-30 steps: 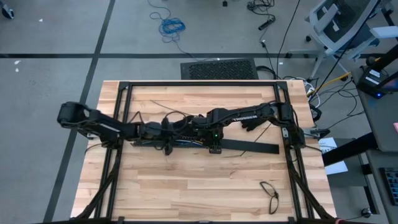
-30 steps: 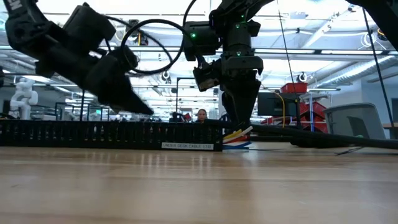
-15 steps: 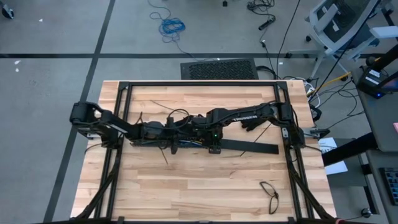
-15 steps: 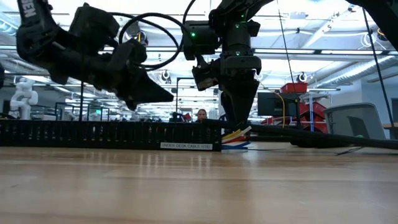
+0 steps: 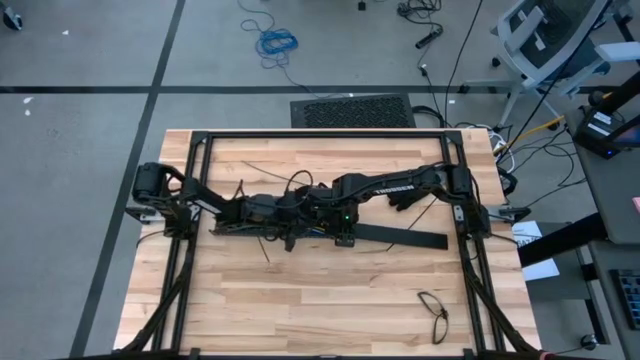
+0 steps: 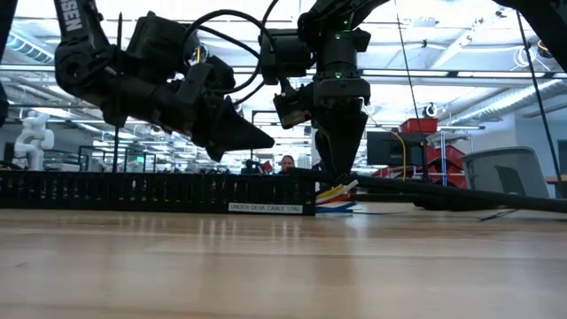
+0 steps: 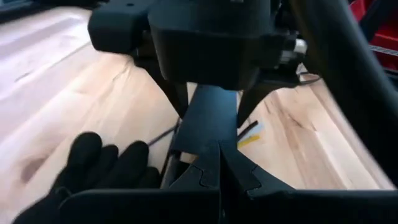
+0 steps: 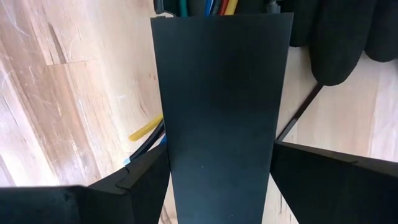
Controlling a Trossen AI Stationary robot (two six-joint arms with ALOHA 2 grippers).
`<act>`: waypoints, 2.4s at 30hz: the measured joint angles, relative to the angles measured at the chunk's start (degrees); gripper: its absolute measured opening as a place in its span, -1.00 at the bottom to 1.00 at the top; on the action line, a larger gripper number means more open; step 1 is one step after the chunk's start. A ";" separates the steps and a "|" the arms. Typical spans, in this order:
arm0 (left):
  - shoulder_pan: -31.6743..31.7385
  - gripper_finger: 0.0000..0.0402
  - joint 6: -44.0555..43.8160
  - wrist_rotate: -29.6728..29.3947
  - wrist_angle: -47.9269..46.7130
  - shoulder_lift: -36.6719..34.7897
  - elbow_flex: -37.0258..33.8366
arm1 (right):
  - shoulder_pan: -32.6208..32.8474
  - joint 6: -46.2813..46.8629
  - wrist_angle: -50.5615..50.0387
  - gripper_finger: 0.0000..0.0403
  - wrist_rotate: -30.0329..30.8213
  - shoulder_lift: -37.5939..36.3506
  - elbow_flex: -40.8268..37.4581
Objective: Ziptie cables
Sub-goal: Close the cable duct
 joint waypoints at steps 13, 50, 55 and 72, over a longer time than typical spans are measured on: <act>-0.06 -1.00 0.42 0.60 -0.72 -0.02 0.60 | 0.13 -3.00 -0.40 0.27 -0.13 0.00 0.00; -1.58 -1.00 6.51 1.38 -5.52 0.55 3.11 | 0.17 -5.66 0.55 0.27 -0.04 0.00 0.00; -0.99 -1.00 6.61 1.91 -5.29 3.71 6.26 | 0.17 -5.92 0.77 0.27 -0.19 0.02 -0.06; -1.11 -1.00 6.04 2.78 -5.18 7.73 9.43 | 0.20 -6.76 -0.74 0.27 -0.22 0.04 -0.20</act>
